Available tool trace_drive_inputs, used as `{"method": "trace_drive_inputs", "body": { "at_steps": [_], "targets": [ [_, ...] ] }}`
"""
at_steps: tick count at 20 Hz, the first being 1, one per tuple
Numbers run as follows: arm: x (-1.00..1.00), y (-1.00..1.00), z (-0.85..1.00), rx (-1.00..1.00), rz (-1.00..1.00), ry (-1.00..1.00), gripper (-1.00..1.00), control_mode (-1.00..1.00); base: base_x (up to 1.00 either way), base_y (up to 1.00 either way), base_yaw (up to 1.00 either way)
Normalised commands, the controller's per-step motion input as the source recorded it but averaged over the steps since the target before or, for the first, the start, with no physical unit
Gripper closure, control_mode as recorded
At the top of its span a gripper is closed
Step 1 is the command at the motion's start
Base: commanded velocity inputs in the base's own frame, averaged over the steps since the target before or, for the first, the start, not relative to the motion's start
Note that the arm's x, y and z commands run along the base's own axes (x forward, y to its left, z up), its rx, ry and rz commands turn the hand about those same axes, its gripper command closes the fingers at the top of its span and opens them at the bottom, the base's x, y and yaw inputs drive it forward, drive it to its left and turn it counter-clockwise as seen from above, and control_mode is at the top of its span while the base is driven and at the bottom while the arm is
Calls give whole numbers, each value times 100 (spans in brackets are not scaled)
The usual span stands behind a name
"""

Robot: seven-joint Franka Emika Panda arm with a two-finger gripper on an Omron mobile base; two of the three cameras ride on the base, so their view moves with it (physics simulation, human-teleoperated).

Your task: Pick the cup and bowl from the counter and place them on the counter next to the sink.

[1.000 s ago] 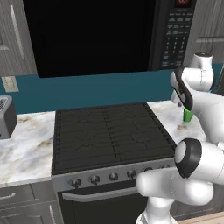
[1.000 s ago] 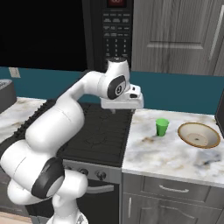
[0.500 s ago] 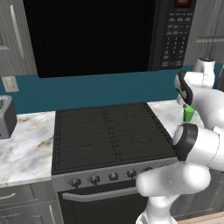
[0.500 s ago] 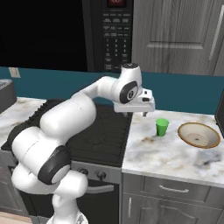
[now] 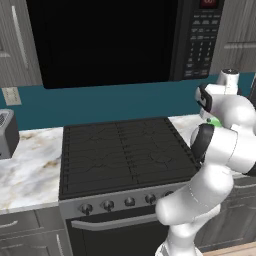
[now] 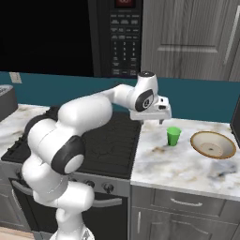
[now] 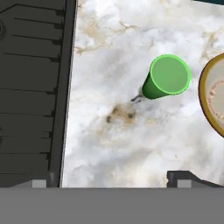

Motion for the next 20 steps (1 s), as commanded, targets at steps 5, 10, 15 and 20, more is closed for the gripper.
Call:
{"method": "trace_drive_inputs", "body": {
  "at_steps": [5, 10, 15, 20],
  "targets": [
    [58, -8, -10, 0, 0, 0, -100, -100, 0, 0, 0],
    [55, -26, -22, 0, 0, 3, -100, -100, 0, 0, 0],
    [25, -47, -28, 1, -3, 3, -100, -100, 0, 0, 0],
    [29, -57, -16, 7, -10, 1, -100, -100, 0, 0, 0]
  ]
}}
